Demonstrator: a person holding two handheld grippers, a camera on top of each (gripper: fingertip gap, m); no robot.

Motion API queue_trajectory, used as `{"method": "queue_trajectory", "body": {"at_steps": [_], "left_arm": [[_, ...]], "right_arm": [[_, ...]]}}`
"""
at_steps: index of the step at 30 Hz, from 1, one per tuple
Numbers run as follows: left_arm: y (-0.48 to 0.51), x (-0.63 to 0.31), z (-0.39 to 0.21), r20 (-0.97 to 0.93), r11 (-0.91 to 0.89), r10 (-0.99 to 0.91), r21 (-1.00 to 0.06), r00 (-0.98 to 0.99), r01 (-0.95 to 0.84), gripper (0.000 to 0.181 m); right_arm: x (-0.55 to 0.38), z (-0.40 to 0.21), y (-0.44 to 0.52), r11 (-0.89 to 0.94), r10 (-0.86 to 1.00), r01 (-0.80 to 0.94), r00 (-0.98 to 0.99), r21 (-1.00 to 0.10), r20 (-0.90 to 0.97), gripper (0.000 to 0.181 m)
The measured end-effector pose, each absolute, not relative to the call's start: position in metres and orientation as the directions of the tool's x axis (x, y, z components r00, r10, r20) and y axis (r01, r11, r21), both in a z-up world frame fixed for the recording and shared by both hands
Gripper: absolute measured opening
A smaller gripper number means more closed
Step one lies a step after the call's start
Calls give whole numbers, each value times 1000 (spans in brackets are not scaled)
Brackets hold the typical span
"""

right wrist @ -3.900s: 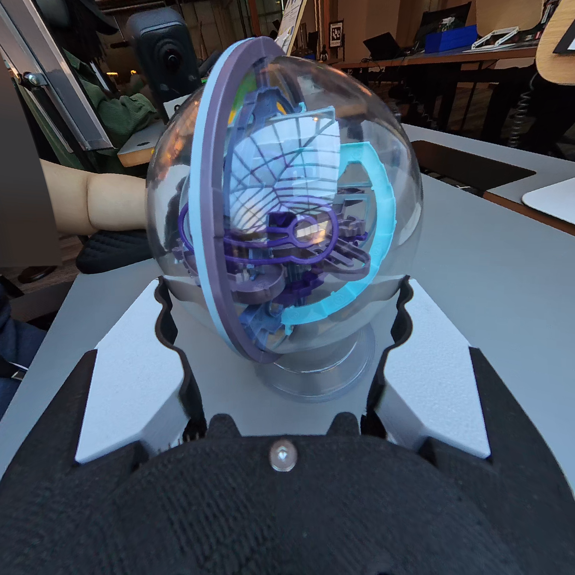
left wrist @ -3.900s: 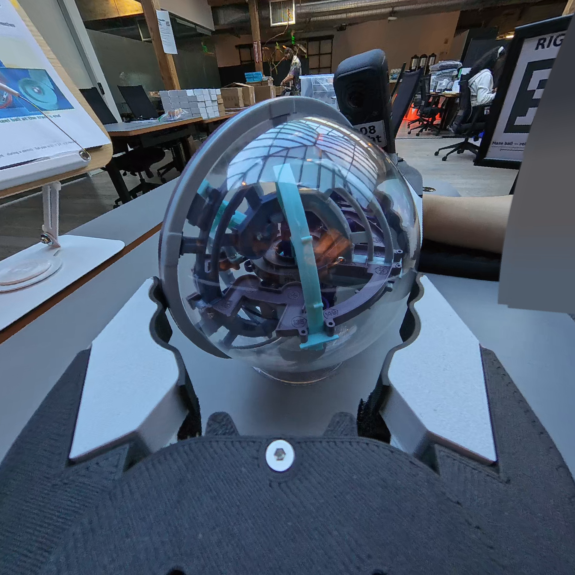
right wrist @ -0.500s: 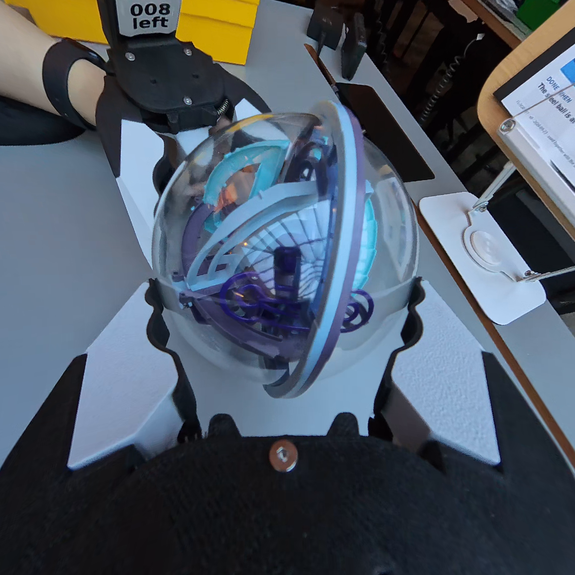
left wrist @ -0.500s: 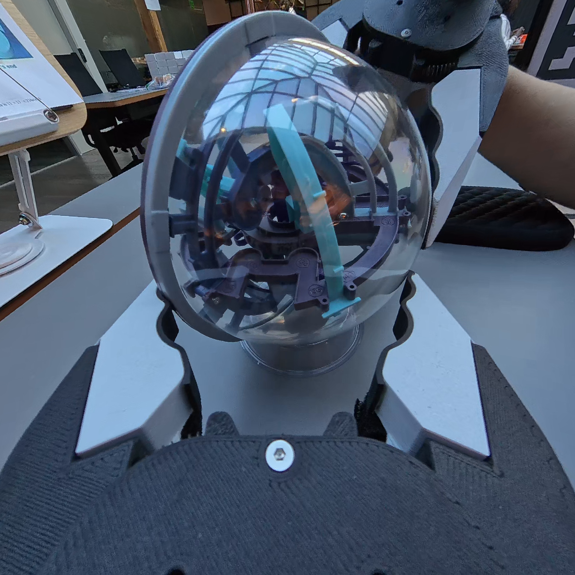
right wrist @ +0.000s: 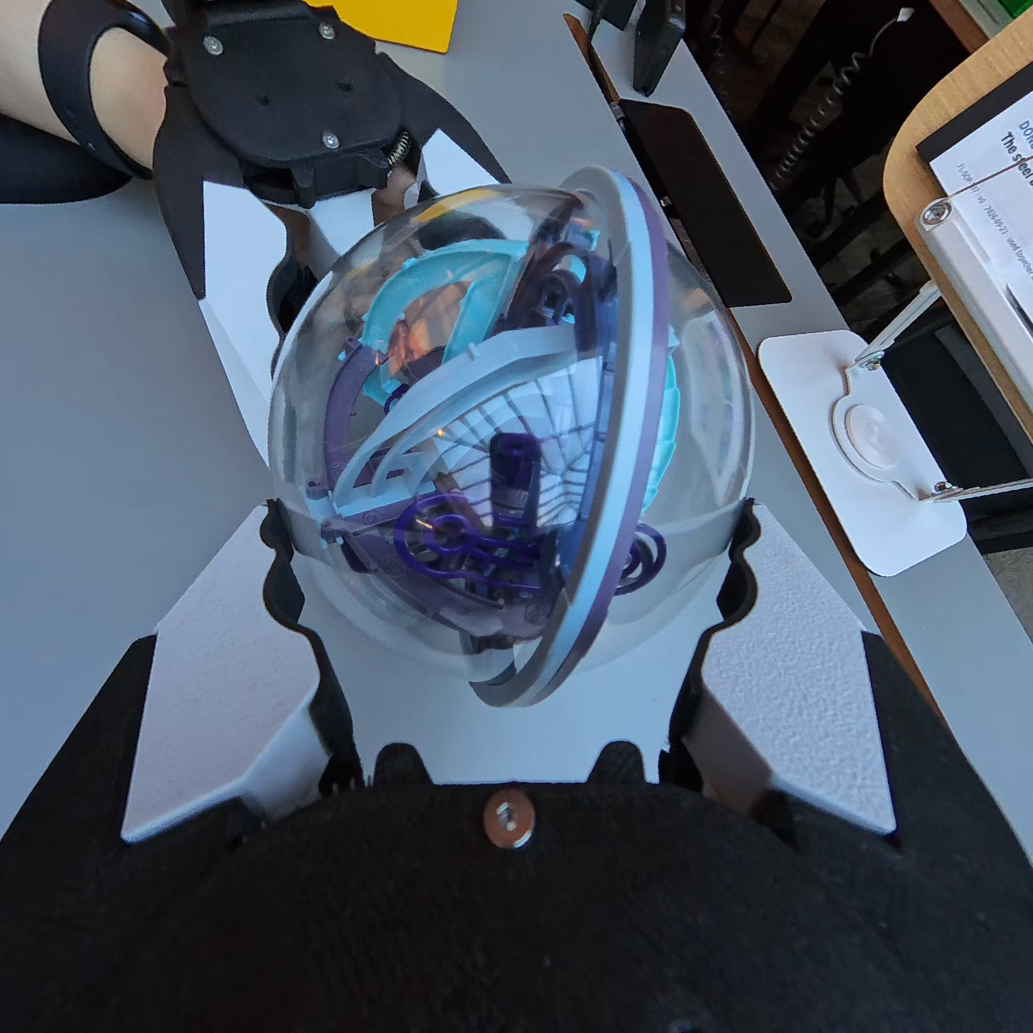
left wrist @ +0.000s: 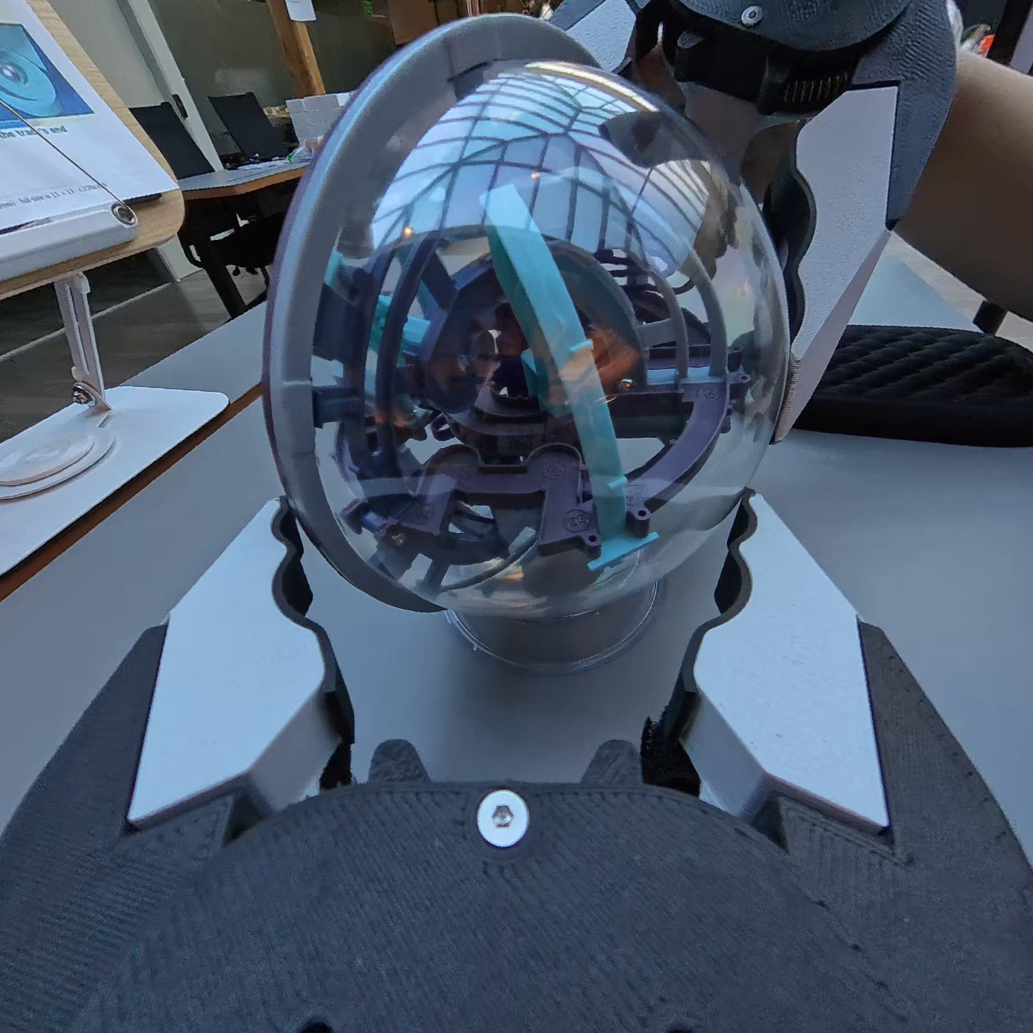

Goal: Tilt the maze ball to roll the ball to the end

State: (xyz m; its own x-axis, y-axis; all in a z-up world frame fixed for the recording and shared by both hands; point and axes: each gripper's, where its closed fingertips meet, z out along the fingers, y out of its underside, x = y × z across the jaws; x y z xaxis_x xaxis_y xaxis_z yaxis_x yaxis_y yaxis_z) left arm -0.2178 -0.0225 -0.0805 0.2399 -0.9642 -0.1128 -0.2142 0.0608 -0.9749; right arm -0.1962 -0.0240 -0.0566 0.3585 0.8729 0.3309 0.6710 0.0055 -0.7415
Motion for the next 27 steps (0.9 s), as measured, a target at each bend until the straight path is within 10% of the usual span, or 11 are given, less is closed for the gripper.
{"method": "queue_trajectory", "body": {"at_steps": [27], "left_arm": [[-26, -225, -77, -115, 60, -967, -970, 229, -236, 146]], "right_arm": [[-203, -59, -26, -25, 896, 620, 362, -784, 257, 150]]}}
